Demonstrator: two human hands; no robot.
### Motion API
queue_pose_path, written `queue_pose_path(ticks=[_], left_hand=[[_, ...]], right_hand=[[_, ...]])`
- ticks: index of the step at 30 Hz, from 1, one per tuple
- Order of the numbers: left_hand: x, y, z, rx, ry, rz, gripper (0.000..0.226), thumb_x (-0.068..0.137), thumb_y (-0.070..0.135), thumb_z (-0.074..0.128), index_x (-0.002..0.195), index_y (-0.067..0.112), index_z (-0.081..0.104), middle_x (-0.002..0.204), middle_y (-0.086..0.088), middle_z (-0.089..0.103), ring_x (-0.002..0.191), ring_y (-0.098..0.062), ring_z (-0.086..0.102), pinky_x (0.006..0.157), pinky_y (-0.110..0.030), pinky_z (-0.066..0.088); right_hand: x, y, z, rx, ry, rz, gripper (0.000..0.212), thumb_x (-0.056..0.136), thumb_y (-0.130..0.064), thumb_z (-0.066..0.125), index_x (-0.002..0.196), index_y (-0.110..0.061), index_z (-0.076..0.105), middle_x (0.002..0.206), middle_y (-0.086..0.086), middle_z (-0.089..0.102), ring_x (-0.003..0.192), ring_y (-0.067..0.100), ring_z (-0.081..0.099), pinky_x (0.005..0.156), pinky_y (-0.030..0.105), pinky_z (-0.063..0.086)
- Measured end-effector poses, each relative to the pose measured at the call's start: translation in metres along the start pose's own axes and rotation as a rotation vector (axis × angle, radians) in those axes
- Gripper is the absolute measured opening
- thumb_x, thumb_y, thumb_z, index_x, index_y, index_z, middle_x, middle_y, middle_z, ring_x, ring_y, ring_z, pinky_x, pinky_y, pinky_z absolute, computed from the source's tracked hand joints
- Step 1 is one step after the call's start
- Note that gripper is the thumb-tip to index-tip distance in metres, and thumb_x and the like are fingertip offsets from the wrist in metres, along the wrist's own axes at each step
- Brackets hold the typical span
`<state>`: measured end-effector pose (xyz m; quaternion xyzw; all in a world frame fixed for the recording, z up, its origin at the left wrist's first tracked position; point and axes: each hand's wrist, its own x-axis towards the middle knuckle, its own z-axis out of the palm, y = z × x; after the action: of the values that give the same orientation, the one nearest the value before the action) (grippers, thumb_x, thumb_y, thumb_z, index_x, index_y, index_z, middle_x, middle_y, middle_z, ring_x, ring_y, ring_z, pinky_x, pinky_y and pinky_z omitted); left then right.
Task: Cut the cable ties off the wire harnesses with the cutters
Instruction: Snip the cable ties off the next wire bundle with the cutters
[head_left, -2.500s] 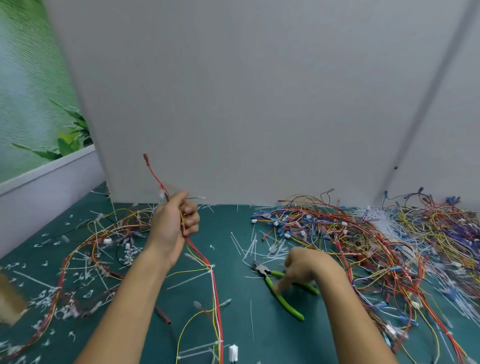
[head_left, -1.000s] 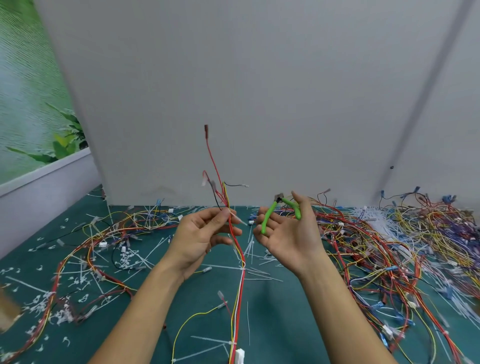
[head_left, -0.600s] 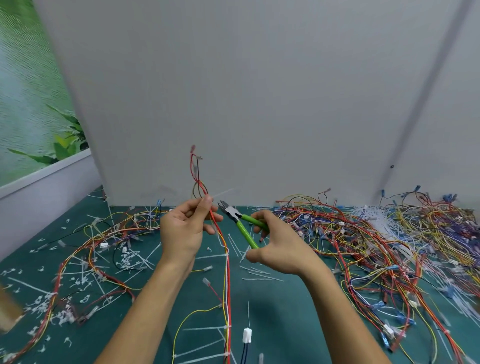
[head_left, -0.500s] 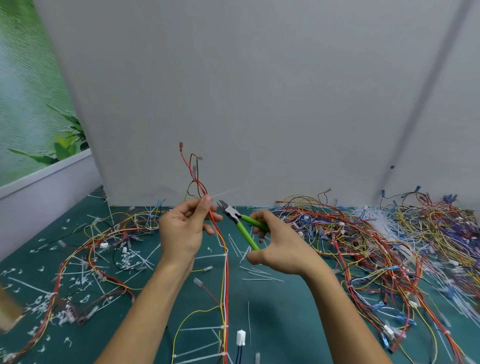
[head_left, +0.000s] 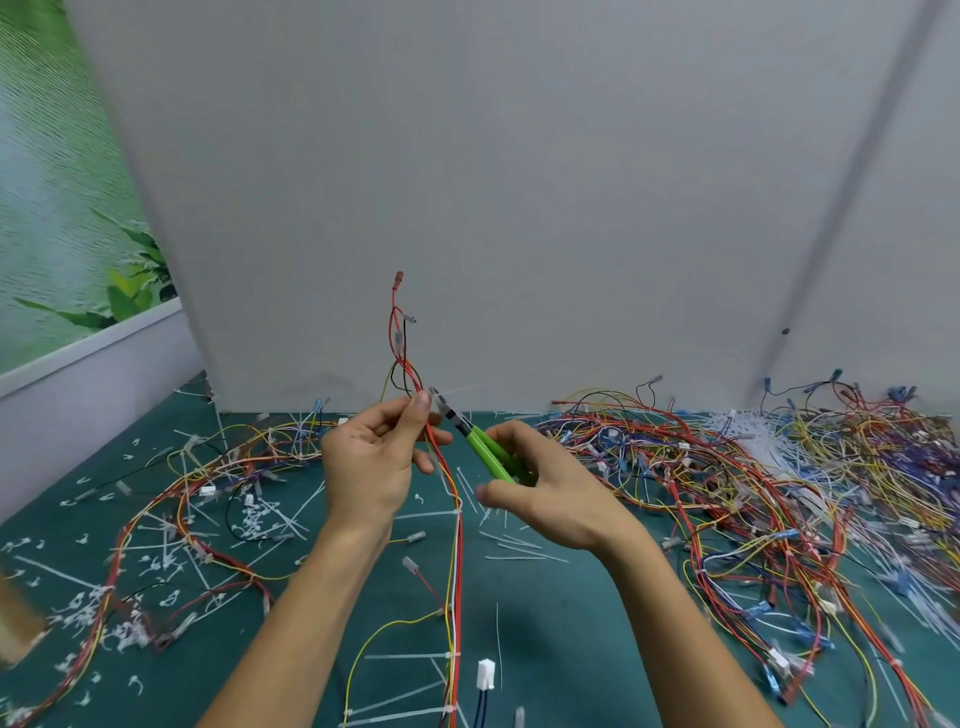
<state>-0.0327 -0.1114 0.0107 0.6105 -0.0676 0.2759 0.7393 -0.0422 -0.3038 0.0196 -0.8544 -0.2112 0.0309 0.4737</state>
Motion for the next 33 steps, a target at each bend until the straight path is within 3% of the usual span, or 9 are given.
queue_pose_path(ticks=[2, 4, 8, 15, 19, 23, 33], left_hand=[[0.000, -0.002, -0.001, 0.012, 0.002, 0.002, 0.010, 0.091, 0.030, 0.074, 0.086, 0.026, 0.081, 0.081, -0.006, 0.078, 0.062, -0.035, 0.070, 0.047, -0.023, 0.051], [0.001, -0.004, -0.001, 0.032, 0.000, -0.002, 0.011, 0.093, 0.030, 0.072, 0.087, 0.027, 0.081, 0.083, -0.005, 0.078, 0.064, -0.038, 0.070, 0.049, -0.025, 0.052], [0.004, -0.006, -0.002, 0.041, -0.039, -0.006, 0.019, 0.098, 0.025, 0.065, 0.090, 0.029, 0.082, 0.094, -0.003, 0.079, 0.074, -0.031, 0.075, 0.051, -0.024, 0.054], [0.006, -0.011, -0.002, 0.087, 0.026, -0.010, 0.018, 0.094, 0.022, 0.071, 0.088, 0.034, 0.082, 0.087, 0.001, 0.079, 0.070, -0.040, 0.071, 0.052, -0.027, 0.054], [0.004, -0.013, -0.004, 0.144, 0.078, 0.075, 0.013, 0.092, 0.021, 0.073, 0.086, 0.031, 0.079, 0.078, 0.004, 0.078, 0.058, -0.021, 0.071, 0.049, -0.022, 0.053], [0.002, -0.016, -0.001, 0.245, 0.111, 0.157, 0.017, 0.092, 0.021, 0.074, 0.081, 0.034, 0.072, 0.075, 0.015, 0.074, 0.068, -0.003, 0.068, 0.064, -0.016, 0.054], [0.001, -0.019, -0.003, 0.255, 0.066, 0.158, 0.010, 0.093, 0.025, 0.073, 0.087, 0.034, 0.070, 0.082, 0.013, 0.074, 0.074, -0.009, 0.070, 0.065, -0.020, 0.056]], right_hand=[[0.000, -0.001, 0.005, 0.061, 0.000, 0.007, 0.027, 0.096, -0.031, 0.070, 0.118, -0.023, 0.058, 0.097, -0.006, 0.064, 0.076, 0.005, 0.060, 0.068, 0.021, 0.049], [0.001, -0.003, 0.011, 0.136, 0.007, 0.018, 0.018, 0.100, -0.031, 0.065, 0.113, -0.019, 0.061, 0.081, -0.014, 0.066, 0.066, 0.009, 0.062, 0.064, 0.027, 0.050], [0.002, -0.006, 0.018, 0.170, 0.014, 0.027, 0.016, 0.101, -0.030, 0.059, 0.108, -0.016, 0.061, 0.073, -0.015, 0.062, 0.060, 0.013, 0.062, 0.061, 0.038, 0.051], [0.003, -0.009, 0.020, 0.157, 0.001, 0.044, 0.019, 0.101, -0.031, 0.058, 0.111, -0.015, 0.060, 0.087, 0.000, 0.063, 0.062, 0.016, 0.067, 0.058, 0.034, 0.056], [0.005, -0.006, 0.027, 0.137, 0.019, 0.058, 0.019, 0.098, -0.037, 0.061, 0.109, -0.021, 0.058, 0.092, -0.002, 0.065, 0.061, 0.012, 0.066, 0.060, 0.038, 0.057], [0.007, -0.005, 0.039, 0.117, 0.035, 0.052, 0.022, 0.098, -0.041, 0.061, 0.108, -0.022, 0.057, 0.098, 0.003, 0.067, 0.062, 0.012, 0.066, 0.062, 0.039, 0.058], [0.008, -0.009, 0.048, 0.237, 0.043, 0.061, 0.017, 0.101, -0.035, 0.059, 0.105, -0.019, 0.056, 0.091, 0.005, 0.063, 0.058, 0.012, 0.062, 0.052, 0.027, 0.052]])
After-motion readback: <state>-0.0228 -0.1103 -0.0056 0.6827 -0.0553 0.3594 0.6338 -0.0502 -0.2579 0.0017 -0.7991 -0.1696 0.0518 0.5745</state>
